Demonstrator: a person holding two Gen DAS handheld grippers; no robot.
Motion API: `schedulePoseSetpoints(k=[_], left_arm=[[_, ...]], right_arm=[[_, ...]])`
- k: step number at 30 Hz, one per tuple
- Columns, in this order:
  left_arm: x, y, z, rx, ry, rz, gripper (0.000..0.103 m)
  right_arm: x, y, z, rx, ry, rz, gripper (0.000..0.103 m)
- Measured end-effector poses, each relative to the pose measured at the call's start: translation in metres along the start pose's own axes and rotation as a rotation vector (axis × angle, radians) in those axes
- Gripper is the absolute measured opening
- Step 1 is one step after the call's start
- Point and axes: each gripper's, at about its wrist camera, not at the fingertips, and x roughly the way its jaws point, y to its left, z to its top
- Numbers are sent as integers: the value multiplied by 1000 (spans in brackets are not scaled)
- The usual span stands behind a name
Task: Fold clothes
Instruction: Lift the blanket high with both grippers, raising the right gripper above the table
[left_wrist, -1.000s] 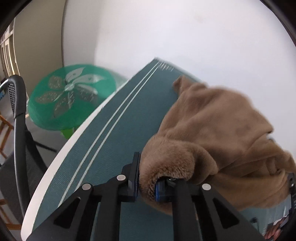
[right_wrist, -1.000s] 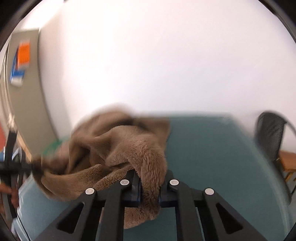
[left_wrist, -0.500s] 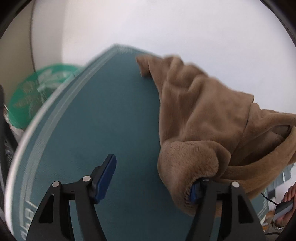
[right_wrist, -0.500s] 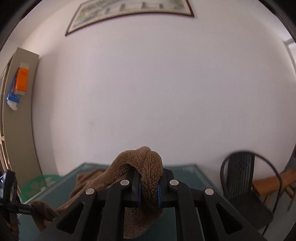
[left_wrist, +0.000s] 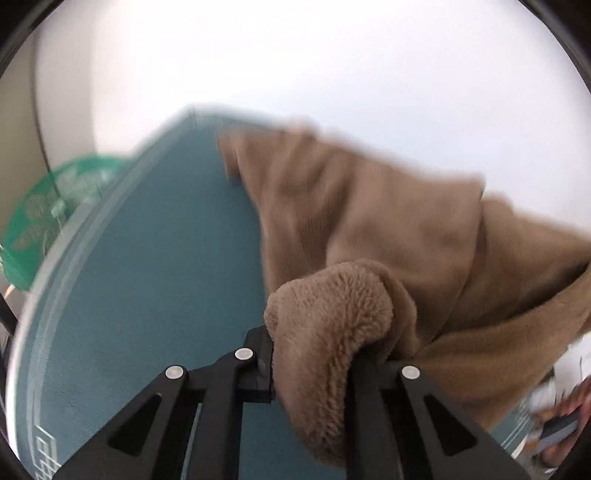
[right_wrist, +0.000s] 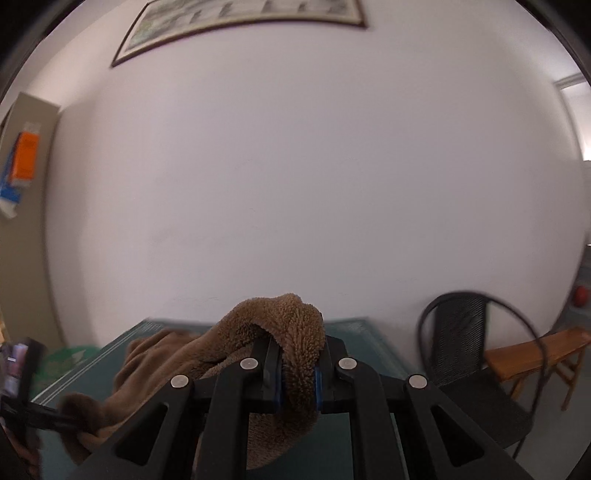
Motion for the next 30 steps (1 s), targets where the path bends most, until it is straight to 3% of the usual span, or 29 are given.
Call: schedulePoseSetpoints(k=[5,10,13,14,15,17,18,22,26,28,30], left_arm=[[-117,-18,46,-51,-351,-158,13],[-232,-24,53,-62,-660,-291,15],[-276,-20,40,-71,-785,-310,22],[-280,-19,34,-67,-791,-300,34],[-281,-19,27,-58,-787,-283,51],[-276,-21,12,-21,-745,-263,72],[-264,-25,3,20,-687,-267,77],[-216,-44,-36,198,-429,-299,78],[-161,-60,-71,352,-133,-443,78],[-145,-65,-83,398,-51,-524,79],[-140,-70,-91,451,-26,-554,79]], right_arm=[[-26,-20,43,32,-169,-89,12],[-78,-16,93,45,-426,-126,12],[-106,-9,120,36,-578,-151,12],[-116,-5,126,33,-614,-156,12],[-126,0,132,32,-650,-159,12],[-138,6,138,41,-686,-171,12],[-143,8,141,46,-702,-178,12],[-151,17,150,66,-707,-177,12],[-150,27,155,25,-733,-197,12],[-150,32,157,4,-747,-207,12],[-153,37,155,-10,-765,-212,12]])
